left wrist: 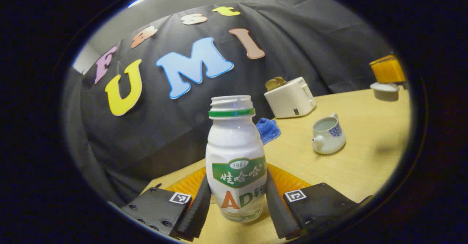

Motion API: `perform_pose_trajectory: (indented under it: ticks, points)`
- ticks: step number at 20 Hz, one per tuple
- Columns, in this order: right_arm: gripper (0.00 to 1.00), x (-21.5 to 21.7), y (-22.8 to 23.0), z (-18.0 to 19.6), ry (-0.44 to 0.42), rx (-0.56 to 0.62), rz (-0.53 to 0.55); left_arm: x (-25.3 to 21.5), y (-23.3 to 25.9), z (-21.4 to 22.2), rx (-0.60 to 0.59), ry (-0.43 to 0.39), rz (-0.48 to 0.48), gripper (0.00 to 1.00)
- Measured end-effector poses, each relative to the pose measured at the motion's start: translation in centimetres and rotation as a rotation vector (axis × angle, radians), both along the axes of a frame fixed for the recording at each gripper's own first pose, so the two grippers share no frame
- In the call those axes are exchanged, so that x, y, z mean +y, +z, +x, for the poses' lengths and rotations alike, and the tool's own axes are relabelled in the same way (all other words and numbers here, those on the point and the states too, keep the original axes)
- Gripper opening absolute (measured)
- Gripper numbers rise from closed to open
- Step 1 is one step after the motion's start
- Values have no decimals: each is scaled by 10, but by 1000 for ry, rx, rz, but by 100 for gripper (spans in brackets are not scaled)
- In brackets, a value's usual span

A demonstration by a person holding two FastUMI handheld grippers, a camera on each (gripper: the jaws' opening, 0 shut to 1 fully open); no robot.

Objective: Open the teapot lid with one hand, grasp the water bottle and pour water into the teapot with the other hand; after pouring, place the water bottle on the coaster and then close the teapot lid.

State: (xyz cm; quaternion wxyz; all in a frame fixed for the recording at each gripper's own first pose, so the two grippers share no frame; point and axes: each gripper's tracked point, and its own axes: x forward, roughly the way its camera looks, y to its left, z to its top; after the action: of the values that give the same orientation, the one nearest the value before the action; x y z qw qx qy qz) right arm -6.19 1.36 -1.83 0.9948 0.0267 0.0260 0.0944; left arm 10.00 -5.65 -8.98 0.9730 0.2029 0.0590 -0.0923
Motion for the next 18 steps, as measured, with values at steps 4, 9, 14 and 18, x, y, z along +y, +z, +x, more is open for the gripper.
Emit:
perform_pose_trajectory:
  ticks: [4,9,14,18]
  points:
    - [7,7,4,37,-1,-22,-17,27,17,-14,-31,7,-129,78]
    - [7,8,-3,85,-24,-26,-53,62,47,-31,-82,45,-338,83]
    - [7,4,-30,117,-52,36,-67,95,68,-48,-123,85,-353,82]
    - [7,4,-38,124,-72,41,-88,113,62,-48,-82,119,-380,78]
